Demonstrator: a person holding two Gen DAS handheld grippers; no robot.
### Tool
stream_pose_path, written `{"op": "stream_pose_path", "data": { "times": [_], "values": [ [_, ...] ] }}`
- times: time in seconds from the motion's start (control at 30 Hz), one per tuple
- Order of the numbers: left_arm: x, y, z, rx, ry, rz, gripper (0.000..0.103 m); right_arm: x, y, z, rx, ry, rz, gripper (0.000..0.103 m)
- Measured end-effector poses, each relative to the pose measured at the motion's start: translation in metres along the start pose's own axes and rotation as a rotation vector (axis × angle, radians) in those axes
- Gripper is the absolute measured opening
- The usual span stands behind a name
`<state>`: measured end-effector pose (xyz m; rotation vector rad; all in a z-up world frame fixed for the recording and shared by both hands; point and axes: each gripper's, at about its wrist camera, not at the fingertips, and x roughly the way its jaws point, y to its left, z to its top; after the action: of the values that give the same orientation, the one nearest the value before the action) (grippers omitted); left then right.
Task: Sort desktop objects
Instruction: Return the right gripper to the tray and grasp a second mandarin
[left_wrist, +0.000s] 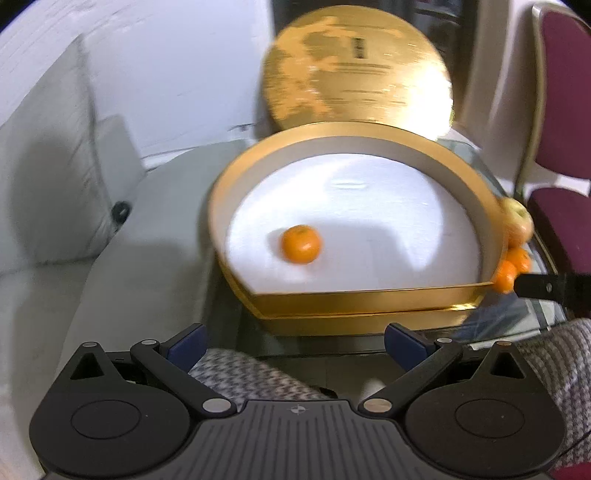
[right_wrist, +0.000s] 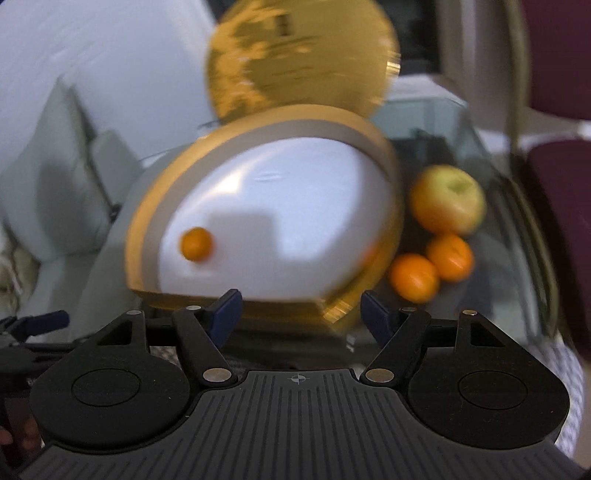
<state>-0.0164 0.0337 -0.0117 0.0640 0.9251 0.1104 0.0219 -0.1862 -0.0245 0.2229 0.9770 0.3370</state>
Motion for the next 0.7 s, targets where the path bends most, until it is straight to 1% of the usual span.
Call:
{"op": "stream_pose_path", "data": {
  "times": [0.1,0.2,0.3,0.43,0.47,0.57,0.7],
  "values": [
    [-0.002,-0.014,0.008,0.038,-0.014,-0.01,0.102,-0.005,-0.023,-0.01,0.038,0.005,-0.048,0.076],
    [-0.002,-0.021,0.018,0.041,-0.026,-0.003,0.102,-0.008,-0.045,-0.013,0.096,0.005,-0.073,0.076],
    [0.0,-0.028,0.022,0.057,-0.022,0.004,0.102,-0.009,-0.06,-0.017,0.124,-0.01,-0.093,0.075],
    [0.006,-0.041,0.019,0.094,0.01,-0.015,0.102,0.0,-0.07,-0.017,0.156,-0.011,-0.097,0.073],
    [0.007,-0.043,0.018,0.101,0.017,-0.019,0.102,0.002,-0.073,-0.017,0.167,-0.01,-0.096,0.071],
    [0.011,-0.044,0.018,0.107,0.028,-0.018,0.102,0.01,-0.079,-0.016,0.198,-0.007,-0.094,0.068],
    [0.017,-0.041,0.018,0.101,0.043,-0.011,0.102,0.022,-0.086,-0.012,0.242,-0.02,-0.081,0.068]
  ]
}}
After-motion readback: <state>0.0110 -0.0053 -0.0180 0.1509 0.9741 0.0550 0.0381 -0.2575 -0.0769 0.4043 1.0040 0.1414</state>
